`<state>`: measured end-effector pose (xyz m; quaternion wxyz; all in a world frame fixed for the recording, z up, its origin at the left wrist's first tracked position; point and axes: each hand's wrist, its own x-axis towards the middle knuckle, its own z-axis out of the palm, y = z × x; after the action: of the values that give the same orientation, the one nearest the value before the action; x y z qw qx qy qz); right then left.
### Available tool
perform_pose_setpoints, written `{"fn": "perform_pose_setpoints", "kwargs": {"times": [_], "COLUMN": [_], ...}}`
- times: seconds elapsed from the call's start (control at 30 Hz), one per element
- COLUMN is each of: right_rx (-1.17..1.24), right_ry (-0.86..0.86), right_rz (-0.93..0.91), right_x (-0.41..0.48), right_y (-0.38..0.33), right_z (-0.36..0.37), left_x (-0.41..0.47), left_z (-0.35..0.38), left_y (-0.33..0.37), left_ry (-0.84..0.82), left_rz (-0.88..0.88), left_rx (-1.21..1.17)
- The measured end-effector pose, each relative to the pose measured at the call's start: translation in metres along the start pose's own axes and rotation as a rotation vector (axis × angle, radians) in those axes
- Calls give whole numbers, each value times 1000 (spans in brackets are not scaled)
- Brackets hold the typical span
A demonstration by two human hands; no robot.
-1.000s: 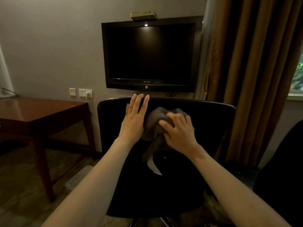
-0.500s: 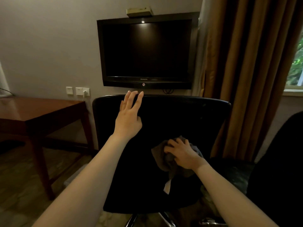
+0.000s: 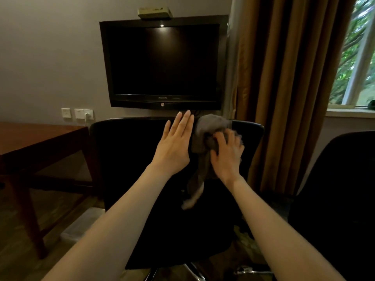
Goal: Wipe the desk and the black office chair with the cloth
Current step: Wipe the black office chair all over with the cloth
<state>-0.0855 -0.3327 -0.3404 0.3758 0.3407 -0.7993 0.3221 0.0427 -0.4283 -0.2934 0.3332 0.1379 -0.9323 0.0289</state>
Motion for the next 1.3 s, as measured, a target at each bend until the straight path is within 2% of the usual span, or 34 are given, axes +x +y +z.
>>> {"fn": "perform_pose_setpoints", "kwargs": {"times": [0.17, 0.23, 0.33, 0.4, 0.5, 0.53, 0.57, 0.67, 0.77, 0.8, 0.9, 0.97, 1.03, 1.13, 1.2, 1.3], "right_rx": [-174, -172, -76, -25, 102, 131, 126, 42, 72, 34, -132, -152, -61, 7, 61, 209], "right_ry": [-612, -704, -585, -346, 93, 171, 175, -25, -150, -241, -661, -771, -701, -416, -211, -37], "right_rz": [-77, -125, -118, -60, 146, 196, 217, 175, 206, 184, 9, 18, 75, 156, 302, 380], "right_x": [-41, -47, -38, -25, 0, 10, 19, 31, 16, 7, -36, -67, -78, -53, -26, 9], "right_y": [21, 33, 43, 42, 32, 28, 24, 17, 23, 30, 59, 78, 90, 86, 75, 61], "right_z": [27, 24, 5, -10, -35, -42, -47, -42, -20, -12, 8, 16, 15, -2, -18, -34], "left_x": [4, 4, 2, 0, -1, 0, 0, 1, 3, 4, 6, 6, 7, 8, 7, 8], "left_z": [8, 8, 9, 10, 11, 12, 12, 11, 14, 15, 15, 15, 14, 16, 18, 23], "left_y": [-2, 0, -1, -4, -2, 1, 3, 12, 18, 19, 22, 23, 22, 22, 26, 35], "left_ry": [-98, -95, -88, -84, -75, -78, -76, -50, -28, -17, -30, -63, -75, -80, -92, -77], "left_rz": [-26, -32, -35, -45, -68, -73, -75, -107, -174, -188, -191, -181, -186, -207, -226, -249], "left_rx": [78, 71, 80, 105, 121, 125, 128, 120, 125, 134, 138, 145, 167, 184, 164, 134]}}
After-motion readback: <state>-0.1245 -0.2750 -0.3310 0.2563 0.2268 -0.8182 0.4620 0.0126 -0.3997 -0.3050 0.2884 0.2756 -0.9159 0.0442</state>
